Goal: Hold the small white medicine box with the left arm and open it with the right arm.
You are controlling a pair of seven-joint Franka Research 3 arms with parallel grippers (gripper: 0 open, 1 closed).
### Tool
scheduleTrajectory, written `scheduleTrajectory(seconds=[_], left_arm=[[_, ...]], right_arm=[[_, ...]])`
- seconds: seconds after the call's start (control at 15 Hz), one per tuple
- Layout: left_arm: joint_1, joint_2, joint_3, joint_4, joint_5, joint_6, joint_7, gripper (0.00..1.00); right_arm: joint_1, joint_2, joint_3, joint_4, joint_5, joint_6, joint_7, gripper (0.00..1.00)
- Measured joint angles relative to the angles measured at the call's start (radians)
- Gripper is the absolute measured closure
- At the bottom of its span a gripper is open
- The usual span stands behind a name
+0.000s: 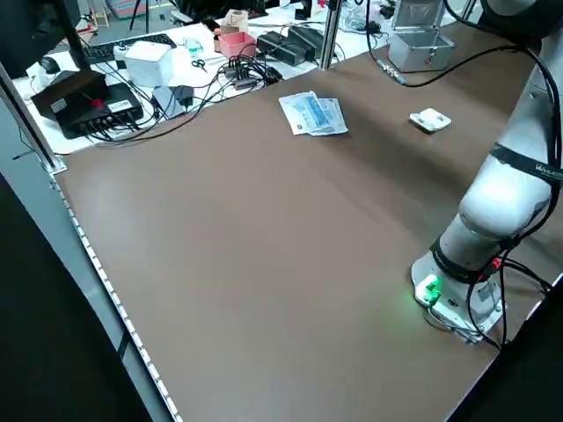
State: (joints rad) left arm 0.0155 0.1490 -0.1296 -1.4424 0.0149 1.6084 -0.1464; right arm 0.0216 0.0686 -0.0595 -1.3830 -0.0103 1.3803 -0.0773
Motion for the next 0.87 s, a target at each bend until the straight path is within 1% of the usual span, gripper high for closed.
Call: scheduleTrajectory(seconds=[0.4, 0.67, 0.87], left_arm=[[0.004, -0.002, 0.006, 0.001, 0.000, 0.000, 0.002, 0.00], [0.044, -0.003, 0.007, 0.004, 0.000, 0.000, 0.025, 0.00], [0.046, -0.004, 0.004, 0.006, 0.000, 0.000, 0.027, 0.00]], right_arm=[[-0.006, 0.000, 0.006, -0.002, 0.000, -0.001, 0.000, 0.00], [-0.005, 0.000, 0.009, -0.003, 0.000, -0.001, 0.000, 0.00], [-0.005, 0.000, 0.009, -0.003, 0.000, -0.001, 0.000, 0.00]])
